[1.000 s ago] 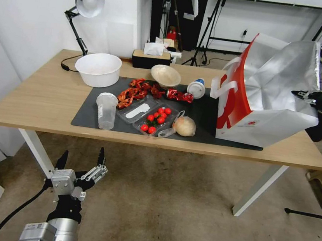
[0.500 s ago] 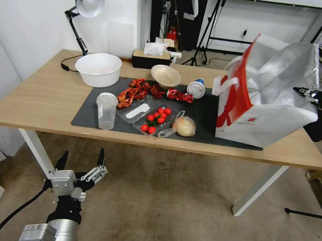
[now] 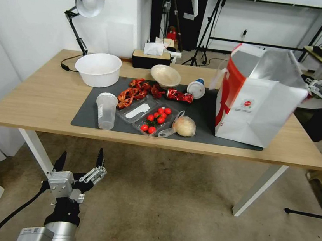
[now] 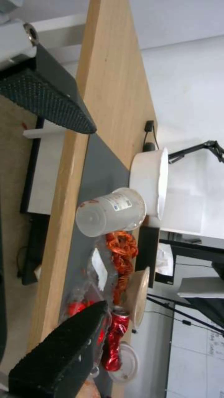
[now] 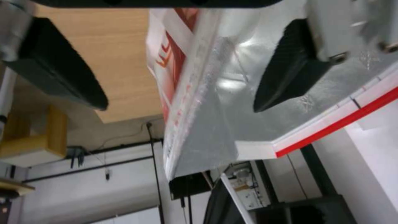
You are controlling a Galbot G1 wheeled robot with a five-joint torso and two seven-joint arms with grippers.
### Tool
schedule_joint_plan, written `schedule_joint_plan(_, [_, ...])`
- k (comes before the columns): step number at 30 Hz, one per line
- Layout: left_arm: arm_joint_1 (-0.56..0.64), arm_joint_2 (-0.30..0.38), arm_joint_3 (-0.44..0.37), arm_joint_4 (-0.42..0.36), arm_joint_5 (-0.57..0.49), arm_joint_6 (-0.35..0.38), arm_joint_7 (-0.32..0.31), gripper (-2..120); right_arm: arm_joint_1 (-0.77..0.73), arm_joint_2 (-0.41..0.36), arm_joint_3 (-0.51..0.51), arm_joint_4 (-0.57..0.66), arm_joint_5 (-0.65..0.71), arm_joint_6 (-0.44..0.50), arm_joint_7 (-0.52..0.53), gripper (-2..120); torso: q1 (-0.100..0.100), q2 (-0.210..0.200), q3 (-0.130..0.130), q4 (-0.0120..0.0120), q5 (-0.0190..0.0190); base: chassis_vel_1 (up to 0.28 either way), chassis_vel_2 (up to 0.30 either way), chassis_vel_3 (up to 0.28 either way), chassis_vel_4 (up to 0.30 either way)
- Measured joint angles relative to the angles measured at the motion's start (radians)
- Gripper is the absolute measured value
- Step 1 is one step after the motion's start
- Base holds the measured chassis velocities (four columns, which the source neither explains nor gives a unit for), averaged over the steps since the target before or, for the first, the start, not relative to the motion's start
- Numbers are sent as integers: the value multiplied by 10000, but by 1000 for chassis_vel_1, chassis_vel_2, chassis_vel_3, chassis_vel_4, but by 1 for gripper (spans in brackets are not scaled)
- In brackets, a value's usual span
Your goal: Pick up the food delivery bag from the floor and place it on the table.
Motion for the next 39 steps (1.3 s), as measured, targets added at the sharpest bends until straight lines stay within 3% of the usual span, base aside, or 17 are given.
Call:
schedule_joint_plan(11, [182, -58, -63, -282, 83, -127, 44, 100, -644, 378, 346, 718, -1755, 987, -261, 100, 0, 0, 0, 1, 0, 0, 0, 0, 0])
schedule_joint_plan(20, [128, -60, -355, -755, 22, -110, 391, 100, -1469, 1150, 737, 2261, -3451, 2106, 771, 100, 0, 0, 0, -1, -1, 0, 0, 0, 0])
schedule_joint_plan(33, [85, -100, -484, -767, 142, -105, 499, 100, -2381, 2383, 463, 4679, -5062, 2391, 2195, 100, -1, 0, 0, 1, -2, 0, 0, 0, 0])
schedule_joint_plan(39, [-35, -78, -510, -767, 205, 77, 497, 100, -3535, 3150, 507, 6052, -6007, 2395, 2904, 100, -1, 1, -1, -1, -3, 0, 0, 0, 0])
